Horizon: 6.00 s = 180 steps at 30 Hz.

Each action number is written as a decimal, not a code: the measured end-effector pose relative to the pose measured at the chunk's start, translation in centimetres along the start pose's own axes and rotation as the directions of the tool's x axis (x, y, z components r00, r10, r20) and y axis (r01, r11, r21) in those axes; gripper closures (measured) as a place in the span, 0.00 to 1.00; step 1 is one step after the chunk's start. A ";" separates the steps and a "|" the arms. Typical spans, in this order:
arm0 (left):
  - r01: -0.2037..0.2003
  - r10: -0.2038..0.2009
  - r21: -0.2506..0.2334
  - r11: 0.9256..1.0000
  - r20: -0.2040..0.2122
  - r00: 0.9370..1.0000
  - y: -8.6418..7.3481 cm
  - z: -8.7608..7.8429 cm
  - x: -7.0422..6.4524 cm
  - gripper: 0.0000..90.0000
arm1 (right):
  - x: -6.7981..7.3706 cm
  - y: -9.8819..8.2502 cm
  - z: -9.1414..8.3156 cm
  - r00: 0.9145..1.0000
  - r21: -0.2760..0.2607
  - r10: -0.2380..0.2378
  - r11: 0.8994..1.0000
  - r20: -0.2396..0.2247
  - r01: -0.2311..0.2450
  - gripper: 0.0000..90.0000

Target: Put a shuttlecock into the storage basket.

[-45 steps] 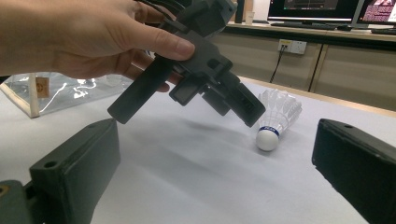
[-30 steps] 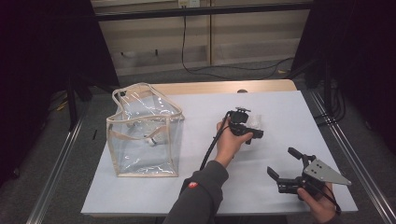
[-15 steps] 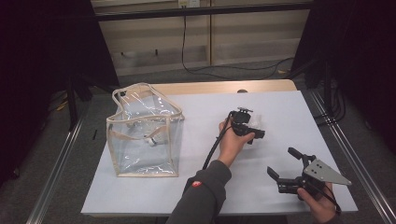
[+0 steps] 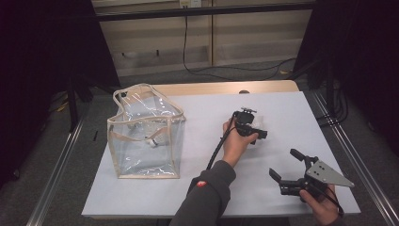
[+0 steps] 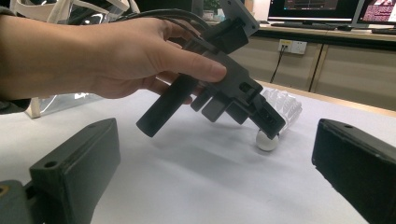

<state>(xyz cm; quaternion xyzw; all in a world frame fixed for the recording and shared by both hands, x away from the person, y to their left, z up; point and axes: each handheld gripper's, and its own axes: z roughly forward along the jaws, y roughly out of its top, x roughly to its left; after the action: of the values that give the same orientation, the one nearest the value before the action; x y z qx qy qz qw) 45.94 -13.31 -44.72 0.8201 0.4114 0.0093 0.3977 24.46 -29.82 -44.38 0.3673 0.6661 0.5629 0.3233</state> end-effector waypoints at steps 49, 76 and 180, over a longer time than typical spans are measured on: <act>-0.069 0.056 0.083 0.994 0.144 0.988 -0.3 -4.8 0.4 0.73 | -0.1 0.0 0.3 1.000 -0.002 0.003 1.000 -0.003 -0.003 0.01; -0.087 0.064 0.128 0.988 0.179 0.982 -0.3 -8.8 1.2 0.73 | 0.0 0.0 0.3 1.000 -0.001 0.003 1.000 -0.006 -0.003 0.01; -0.108 0.080 0.190 0.976 0.146 0.986 0.3 -18.4 4.6 0.73 | 0.0 0.0 0.5 1.000 -0.005 0.000 1.000 -0.008 0.000 0.01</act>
<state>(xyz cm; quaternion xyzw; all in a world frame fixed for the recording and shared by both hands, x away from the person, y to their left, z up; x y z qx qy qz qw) 42.84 1.59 -33.37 0.8727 0.3426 -0.0692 0.3409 24.83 -29.56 -44.42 0.3644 0.6661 0.5658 0.3216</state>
